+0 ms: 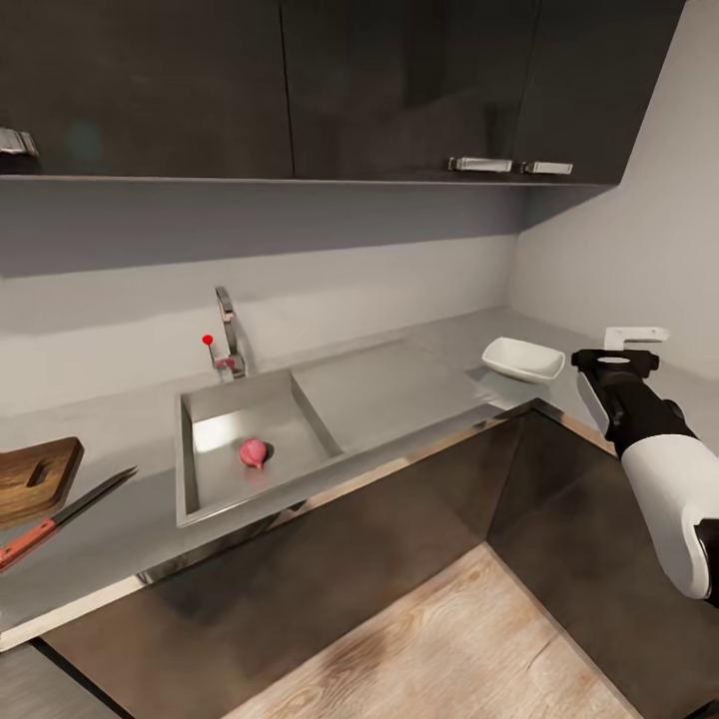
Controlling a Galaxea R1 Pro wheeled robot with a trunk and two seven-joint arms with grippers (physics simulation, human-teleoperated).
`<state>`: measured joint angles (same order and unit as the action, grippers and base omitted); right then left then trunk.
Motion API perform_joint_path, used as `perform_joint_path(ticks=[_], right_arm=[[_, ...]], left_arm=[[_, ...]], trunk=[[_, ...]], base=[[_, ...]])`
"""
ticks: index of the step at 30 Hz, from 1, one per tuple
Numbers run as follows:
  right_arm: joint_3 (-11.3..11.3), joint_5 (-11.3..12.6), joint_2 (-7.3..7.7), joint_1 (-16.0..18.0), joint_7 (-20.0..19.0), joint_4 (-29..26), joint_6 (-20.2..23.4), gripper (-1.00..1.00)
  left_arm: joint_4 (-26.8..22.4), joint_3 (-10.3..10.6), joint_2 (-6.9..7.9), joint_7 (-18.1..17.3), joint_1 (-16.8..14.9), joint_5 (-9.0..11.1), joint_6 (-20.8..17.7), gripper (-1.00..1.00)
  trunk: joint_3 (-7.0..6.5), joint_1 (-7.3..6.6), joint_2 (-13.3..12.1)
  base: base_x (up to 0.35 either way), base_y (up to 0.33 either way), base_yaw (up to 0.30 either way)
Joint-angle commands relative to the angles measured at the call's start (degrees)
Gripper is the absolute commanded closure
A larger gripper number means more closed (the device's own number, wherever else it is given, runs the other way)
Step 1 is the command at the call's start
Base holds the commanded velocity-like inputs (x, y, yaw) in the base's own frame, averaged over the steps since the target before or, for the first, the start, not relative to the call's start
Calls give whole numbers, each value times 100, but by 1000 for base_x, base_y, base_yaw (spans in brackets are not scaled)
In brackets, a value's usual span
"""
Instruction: In the kitchen, take the Vidalia onion out of the sink, dice it on the chopping board with the paring knife, put the diced onion into the bowl on the countertop, then place both the paring knife and the chopping board into the sink.
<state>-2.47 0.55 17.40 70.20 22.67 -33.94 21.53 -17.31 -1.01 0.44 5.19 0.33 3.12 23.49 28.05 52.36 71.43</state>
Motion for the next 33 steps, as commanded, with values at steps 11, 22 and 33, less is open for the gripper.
perform_joint_path(ticks=[11,22,33], right_arm=[[-27,7,-7,3,-181,27,53,-100],[-26,15,-108,3,-342,160,53,-100],[-15,24,-116,3,-676,294,62,-100]], left_arm=[[-18,4,0,0,2,31,7,-100],[-18,4,0,0,3,31,7,-100],[-18,4,0,0,3,31,7,-100]], trunk=[[-193,-242,-440],[-391,-484,-881],[-588,-725,-1322]], base=[[0,0,0],[0,0,0],[0,0,0]])
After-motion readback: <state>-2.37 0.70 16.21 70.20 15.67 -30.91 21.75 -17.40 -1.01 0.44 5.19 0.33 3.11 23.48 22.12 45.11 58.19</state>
